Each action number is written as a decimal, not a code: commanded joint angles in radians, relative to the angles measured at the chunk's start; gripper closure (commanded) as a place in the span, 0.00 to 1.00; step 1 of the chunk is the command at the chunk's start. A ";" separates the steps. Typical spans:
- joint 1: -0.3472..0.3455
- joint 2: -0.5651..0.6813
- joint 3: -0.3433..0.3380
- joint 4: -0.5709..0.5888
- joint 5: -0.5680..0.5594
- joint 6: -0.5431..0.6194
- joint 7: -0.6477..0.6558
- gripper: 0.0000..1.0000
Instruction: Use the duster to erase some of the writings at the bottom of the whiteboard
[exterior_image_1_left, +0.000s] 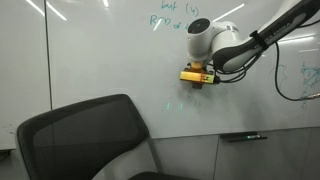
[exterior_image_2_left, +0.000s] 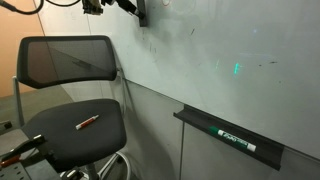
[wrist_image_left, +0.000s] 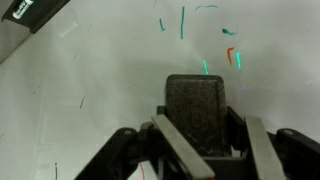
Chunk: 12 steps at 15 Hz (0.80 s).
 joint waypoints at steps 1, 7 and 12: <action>0.007 0.016 0.024 0.028 -0.054 0.003 0.016 0.67; 0.009 0.078 0.032 0.077 -0.055 0.014 -0.005 0.67; 0.008 0.127 0.025 0.106 -0.034 0.011 -0.021 0.67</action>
